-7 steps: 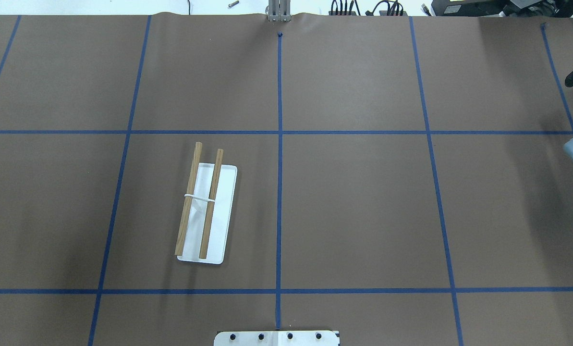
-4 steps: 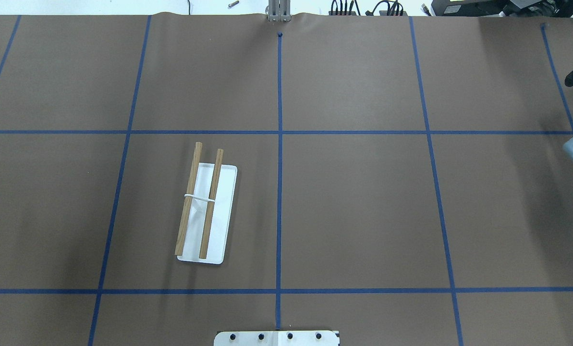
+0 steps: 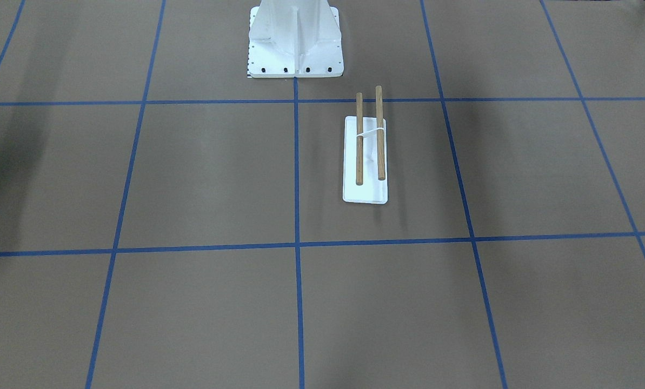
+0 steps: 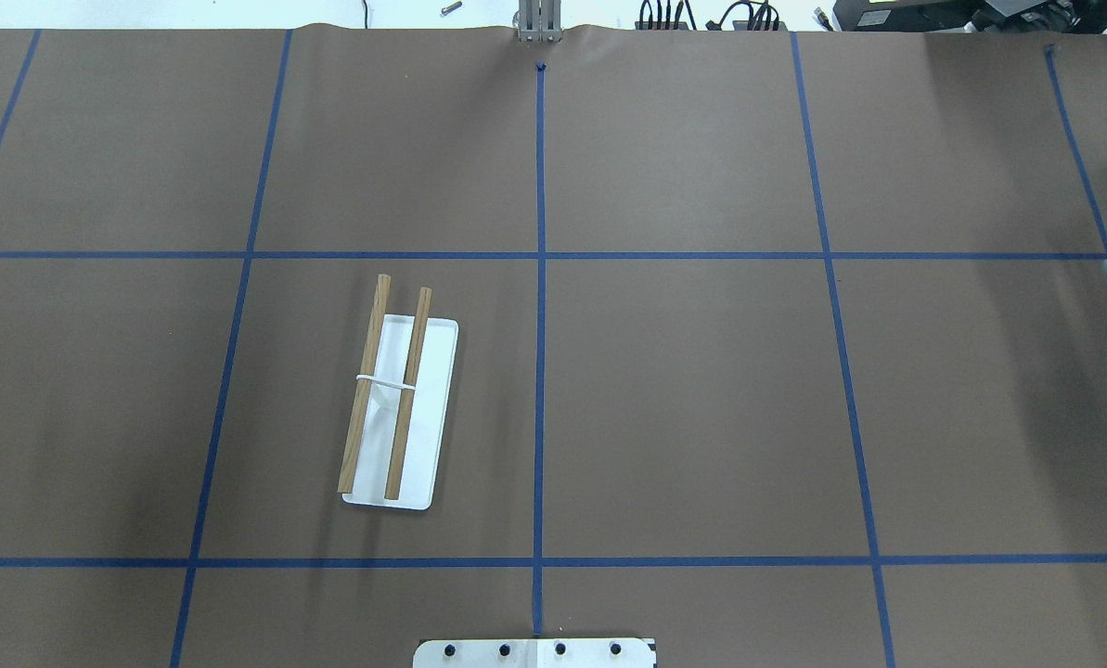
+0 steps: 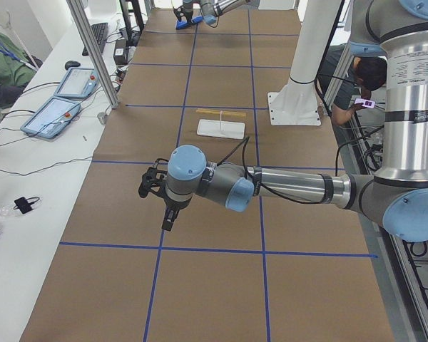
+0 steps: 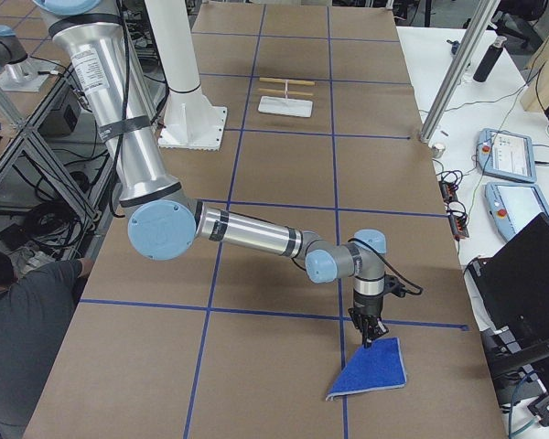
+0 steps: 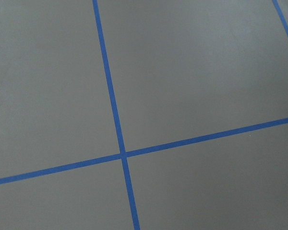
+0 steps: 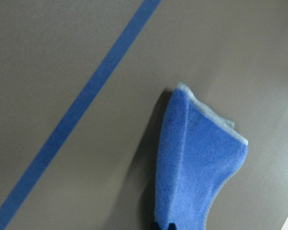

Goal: Hang towel on rack

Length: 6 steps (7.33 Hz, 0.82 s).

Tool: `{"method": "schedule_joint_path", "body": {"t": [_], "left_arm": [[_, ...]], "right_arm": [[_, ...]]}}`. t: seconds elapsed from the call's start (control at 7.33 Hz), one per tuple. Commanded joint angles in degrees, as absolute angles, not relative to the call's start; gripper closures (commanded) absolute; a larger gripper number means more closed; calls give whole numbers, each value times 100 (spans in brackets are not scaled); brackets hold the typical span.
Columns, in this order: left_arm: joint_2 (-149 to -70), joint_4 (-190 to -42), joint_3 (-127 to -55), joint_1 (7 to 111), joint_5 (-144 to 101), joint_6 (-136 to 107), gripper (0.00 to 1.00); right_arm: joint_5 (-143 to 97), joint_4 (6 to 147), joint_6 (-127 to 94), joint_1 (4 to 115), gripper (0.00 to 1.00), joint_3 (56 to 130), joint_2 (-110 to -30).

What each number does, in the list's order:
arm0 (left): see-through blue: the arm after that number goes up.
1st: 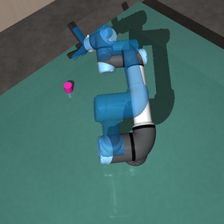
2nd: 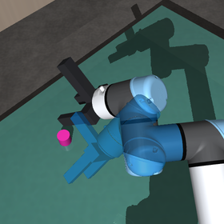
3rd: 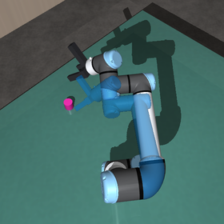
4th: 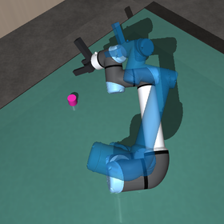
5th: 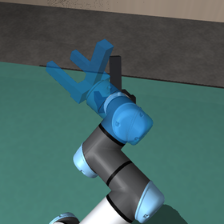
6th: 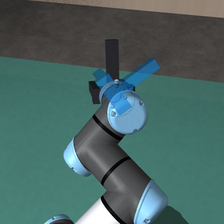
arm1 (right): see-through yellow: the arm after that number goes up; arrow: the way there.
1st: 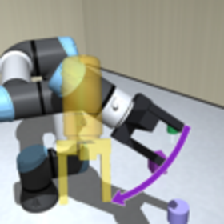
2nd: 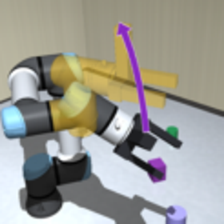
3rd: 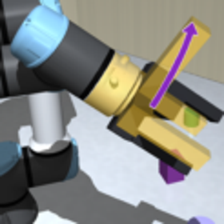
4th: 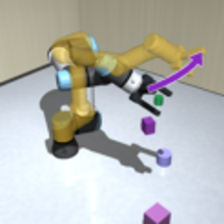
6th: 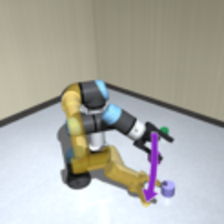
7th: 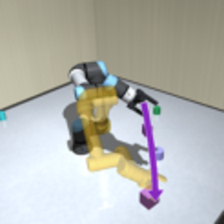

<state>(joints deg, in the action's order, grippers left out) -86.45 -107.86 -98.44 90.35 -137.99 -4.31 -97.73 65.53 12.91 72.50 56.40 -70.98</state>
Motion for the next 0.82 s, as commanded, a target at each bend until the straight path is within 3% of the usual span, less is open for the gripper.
{"method": "schedule_joint_path", "body": {"t": [0.0, 0.27, 0.68], "left_arm": [[-8657, -10749, -9818, 9026, -13799, -439, 2], [-8719, -10949, -9562, 9018, -13808, -378, 2], [-8613, -13465, -8556, 9018, -13798, -448, 2]], "right_arm": [[-10262, 7071, 1301, 7662, 100, 6271, -7058], [-10983, 8071, 1283, 7980, 100, 7369, -7067], [-11837, 9682, 1056, 7954, 100, 9109, -6952]]}}
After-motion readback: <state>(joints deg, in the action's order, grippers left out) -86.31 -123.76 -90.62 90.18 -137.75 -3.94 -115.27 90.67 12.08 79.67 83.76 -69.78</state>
